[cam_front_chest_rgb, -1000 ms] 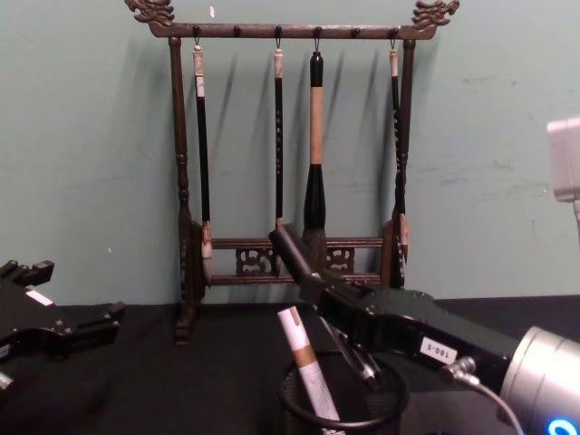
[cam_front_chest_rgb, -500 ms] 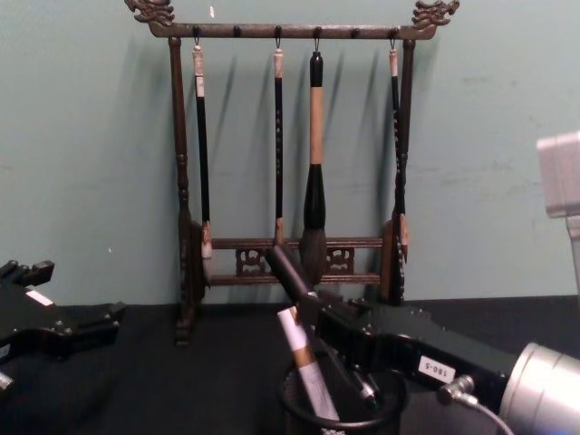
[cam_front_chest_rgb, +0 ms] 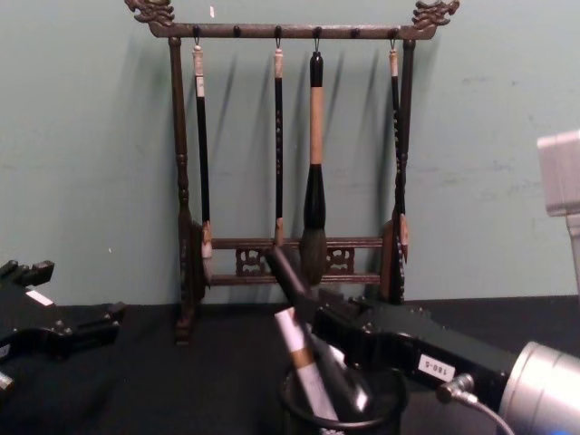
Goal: Pick up the water-based marker from the table and place it into the pen holder.
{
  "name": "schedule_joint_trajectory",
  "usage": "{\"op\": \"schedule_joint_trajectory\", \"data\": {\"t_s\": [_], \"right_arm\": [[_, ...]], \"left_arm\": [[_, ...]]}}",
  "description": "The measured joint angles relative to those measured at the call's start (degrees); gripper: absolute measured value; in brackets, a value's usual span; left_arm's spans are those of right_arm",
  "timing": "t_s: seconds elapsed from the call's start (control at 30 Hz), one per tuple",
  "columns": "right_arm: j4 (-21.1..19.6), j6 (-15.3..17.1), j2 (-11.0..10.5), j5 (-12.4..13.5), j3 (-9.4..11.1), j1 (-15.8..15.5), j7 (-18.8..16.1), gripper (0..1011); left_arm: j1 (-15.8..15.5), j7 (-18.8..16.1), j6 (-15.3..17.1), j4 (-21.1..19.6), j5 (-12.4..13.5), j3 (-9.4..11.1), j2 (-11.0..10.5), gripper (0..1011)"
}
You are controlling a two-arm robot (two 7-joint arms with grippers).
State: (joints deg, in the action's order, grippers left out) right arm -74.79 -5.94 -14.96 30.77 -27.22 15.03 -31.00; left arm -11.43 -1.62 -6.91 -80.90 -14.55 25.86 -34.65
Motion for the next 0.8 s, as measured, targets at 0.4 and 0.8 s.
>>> {"op": "schedule_joint_trajectory", "data": {"t_s": [0.4,0.8], "right_arm": [[0.0,0.0,0.0,0.0,0.1,0.0,-0.1,615],[0.0,0.0,0.0,0.0,0.0,0.0,-0.1,941]], "left_arm": [[0.0,0.0,0.0,0.0,0.0,0.0,0.0,1001],[0.0,0.0,0.0,0.0,0.0,0.0,0.0,1001]]}}
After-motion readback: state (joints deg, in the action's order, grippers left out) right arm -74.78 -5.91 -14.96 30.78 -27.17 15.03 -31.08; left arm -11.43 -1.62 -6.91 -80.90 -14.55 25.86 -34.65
